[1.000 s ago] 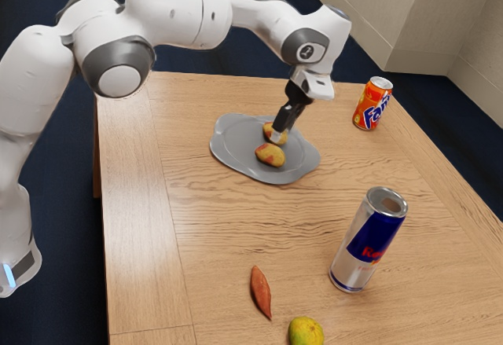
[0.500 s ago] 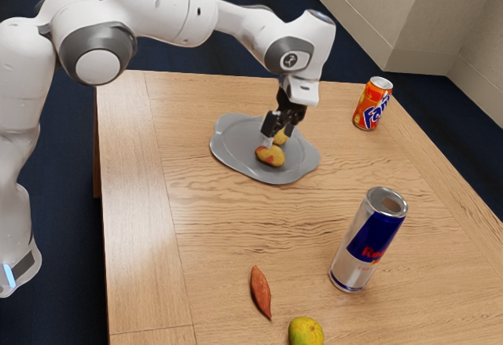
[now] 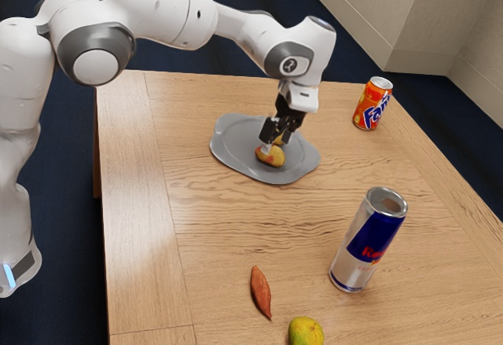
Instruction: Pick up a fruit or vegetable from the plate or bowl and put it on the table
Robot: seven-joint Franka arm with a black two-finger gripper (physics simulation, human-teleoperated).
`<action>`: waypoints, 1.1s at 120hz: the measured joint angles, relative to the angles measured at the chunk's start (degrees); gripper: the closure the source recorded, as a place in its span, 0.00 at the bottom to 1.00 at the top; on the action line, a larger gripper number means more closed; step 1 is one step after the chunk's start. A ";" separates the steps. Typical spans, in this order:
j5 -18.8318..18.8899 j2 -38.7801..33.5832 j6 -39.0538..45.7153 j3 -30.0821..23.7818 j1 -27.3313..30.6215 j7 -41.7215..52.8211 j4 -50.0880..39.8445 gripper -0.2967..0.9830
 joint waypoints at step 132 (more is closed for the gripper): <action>-0.02 3.25 -0.81 0.14 0.80 -8.07 0.30 0.51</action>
